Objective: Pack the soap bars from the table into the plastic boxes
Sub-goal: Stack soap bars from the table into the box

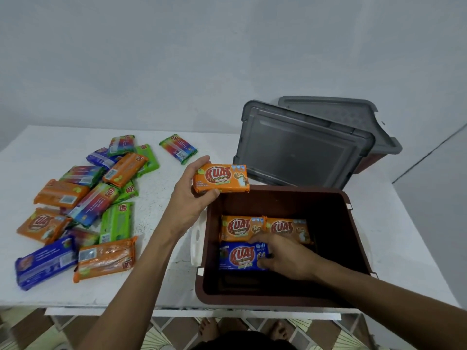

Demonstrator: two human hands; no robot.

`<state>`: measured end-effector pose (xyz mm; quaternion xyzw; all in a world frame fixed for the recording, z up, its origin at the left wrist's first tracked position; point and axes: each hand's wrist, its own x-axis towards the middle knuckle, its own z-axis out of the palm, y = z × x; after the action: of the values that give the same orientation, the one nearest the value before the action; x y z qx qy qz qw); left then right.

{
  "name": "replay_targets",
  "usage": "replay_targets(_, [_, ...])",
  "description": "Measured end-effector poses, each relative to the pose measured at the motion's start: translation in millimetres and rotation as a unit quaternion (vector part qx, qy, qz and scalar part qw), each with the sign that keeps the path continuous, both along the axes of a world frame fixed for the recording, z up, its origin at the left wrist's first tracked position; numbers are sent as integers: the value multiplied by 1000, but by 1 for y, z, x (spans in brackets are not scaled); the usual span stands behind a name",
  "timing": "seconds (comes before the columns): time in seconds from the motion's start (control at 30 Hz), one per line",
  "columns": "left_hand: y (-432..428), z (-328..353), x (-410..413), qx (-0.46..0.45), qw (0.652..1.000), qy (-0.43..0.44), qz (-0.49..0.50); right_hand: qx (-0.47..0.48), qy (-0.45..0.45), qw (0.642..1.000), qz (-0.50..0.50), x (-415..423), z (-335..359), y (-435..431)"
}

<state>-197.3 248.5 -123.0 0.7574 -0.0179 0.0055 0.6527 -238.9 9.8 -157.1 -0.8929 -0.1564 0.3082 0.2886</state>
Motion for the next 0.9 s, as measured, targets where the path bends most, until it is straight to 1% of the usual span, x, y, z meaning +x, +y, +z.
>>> replay_targets(0.17, [-1,0,1,-1,1000,1,-6,-39,-4,999,34,6,-12,0])
replay_targets(0.27, [-1,2,1,1,1000,-2,-12,-67,-33,996,57,8,-15,0])
replay_targets(0.33, [0,4,0,6,1000,-5,-14,-87,-68,992,66,11,-7,2])
replay_targets(0.4, [0,5,0,11,1000,-5,-16,-73,-105,991,46,15,7,2])
replay_targets(0.5, [0,8,-3,19,999,-5,-26,32,-132,989,-50,21,31,0])
replay_targets(0.57, [0,10,-7,16,999,-6,-38,130,-162,970,-122,25,43,0])
replay_targets(0.6, [-1,12,-9,9,999,-5,-47,191,-152,957,-158,26,48,1])
replay_targets(0.67, [-4,15,-13,-5,998,-4,-67,302,-93,925,-211,27,59,5])
replay_targets(0.73, [-9,17,-18,-13,996,2,-84,371,-32,898,-233,26,65,8])
replay_targets(0.83, [-16,19,-22,-16,993,15,-112,435,44,863,-252,25,64,6])
replay_targets(0.9, [-17,19,-22,26,991,5,-134,451,73,849,-267,23,63,1])
